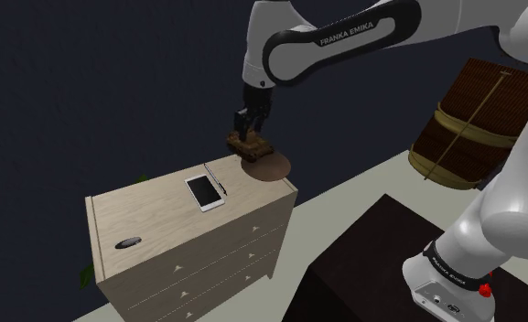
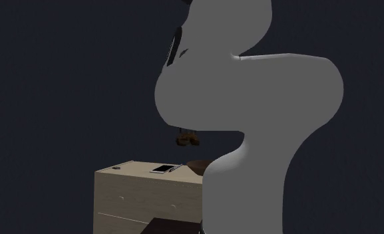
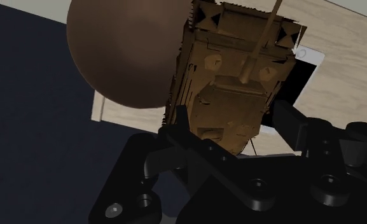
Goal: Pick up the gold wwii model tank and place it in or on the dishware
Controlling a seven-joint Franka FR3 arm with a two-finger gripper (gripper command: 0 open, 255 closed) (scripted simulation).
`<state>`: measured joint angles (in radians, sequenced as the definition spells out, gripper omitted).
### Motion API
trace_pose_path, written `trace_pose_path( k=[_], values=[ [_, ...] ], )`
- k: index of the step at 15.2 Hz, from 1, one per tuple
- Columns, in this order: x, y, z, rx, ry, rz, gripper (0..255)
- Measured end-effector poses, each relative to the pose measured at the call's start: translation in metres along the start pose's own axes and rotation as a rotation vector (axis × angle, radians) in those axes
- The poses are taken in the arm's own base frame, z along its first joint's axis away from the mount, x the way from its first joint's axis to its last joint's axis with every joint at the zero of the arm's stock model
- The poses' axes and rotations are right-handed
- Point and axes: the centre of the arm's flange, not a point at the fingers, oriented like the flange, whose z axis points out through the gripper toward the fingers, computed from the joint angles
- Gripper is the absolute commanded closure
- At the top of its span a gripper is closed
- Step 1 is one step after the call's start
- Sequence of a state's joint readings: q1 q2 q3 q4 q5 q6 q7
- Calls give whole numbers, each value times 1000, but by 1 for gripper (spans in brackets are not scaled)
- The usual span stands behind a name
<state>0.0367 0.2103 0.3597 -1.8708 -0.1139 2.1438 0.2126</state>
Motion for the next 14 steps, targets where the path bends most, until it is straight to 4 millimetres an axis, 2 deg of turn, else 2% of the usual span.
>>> trace_pose_path(
  k=[7, 9, 14],
  values=[
    [-16, 83, -12, 0, 0, 0, 255],
    [-17, 89, -9, 0, 0, -1, 255],
    [-19, 90, 16, 0, -1, -1, 255]
  ],
)
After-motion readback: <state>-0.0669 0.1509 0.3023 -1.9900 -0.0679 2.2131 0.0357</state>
